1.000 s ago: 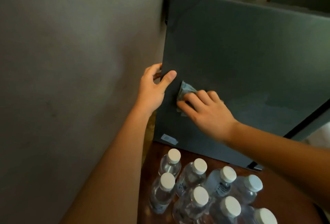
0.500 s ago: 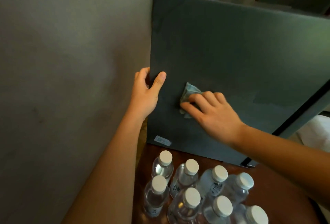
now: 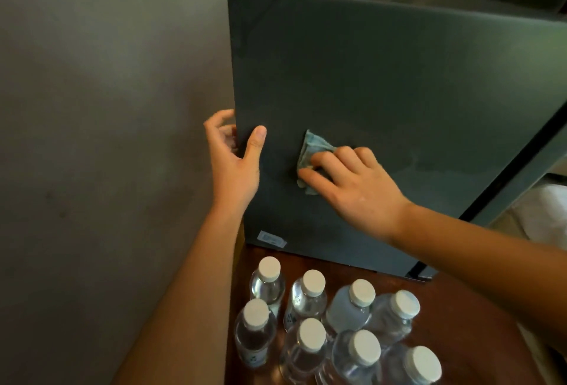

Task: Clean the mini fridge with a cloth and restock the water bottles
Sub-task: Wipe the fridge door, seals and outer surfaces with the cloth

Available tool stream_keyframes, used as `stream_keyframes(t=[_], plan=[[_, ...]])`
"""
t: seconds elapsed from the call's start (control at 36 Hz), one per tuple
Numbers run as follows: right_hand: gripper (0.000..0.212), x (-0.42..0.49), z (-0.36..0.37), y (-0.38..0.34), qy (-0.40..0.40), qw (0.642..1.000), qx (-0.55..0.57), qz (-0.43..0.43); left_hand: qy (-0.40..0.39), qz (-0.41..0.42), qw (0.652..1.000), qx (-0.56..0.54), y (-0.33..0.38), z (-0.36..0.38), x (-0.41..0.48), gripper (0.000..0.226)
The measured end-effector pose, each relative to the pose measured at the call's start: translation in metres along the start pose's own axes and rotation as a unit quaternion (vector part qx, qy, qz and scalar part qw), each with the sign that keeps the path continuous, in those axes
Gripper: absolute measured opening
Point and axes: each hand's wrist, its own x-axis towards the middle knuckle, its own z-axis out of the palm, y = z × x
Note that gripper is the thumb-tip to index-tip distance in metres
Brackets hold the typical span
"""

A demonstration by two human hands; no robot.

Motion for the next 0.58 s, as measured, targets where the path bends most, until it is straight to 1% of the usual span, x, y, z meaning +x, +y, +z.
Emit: stream_keyframes(t=[0.06,0.14,0.28,0.36,0.47,0.53,0.58], plan=[[0.033,-0.018,-0.002,0.01,0.003,1.0,-0.001,0.004,0.002,0.012,1.0,0.011,0.001,0.002,-0.005,0.045],[0.035,-0.033,-0.007,0.026,0.019,0.999,-0.007,0.035,0.013,0.023,1.0,0.015,0.003,0.006,-0.01,0.047],[0.037,0.005,-0.006,0.008,0.045,0.996,0.002,0.079,0.057,0.011,0.998,0.038,0.0,0.011,-0.013,0.047],[0.04,0.019,0.003,-0.01,0.031,0.997,0.01,0.064,0.067,0.002,0.995,0.067,-0.003,0.007,-0.012,0.047],[0.041,-0.002,0.006,-0.011,-0.02,0.999,0.016,0.023,0.057,-0.006,0.997,0.044,0.001,0.005,-0.011,0.047],[0.041,-0.019,0.004,-0.002,-0.017,1.0,0.012,0.023,0.052,-0.007,0.998,0.02,0.002,0.006,-0.012,0.047],[0.044,-0.033,-0.001,0.011,-0.003,0.999,0.01,0.04,0.045,-0.006,0.999,0.008,0.002,0.006,-0.015,0.05]])
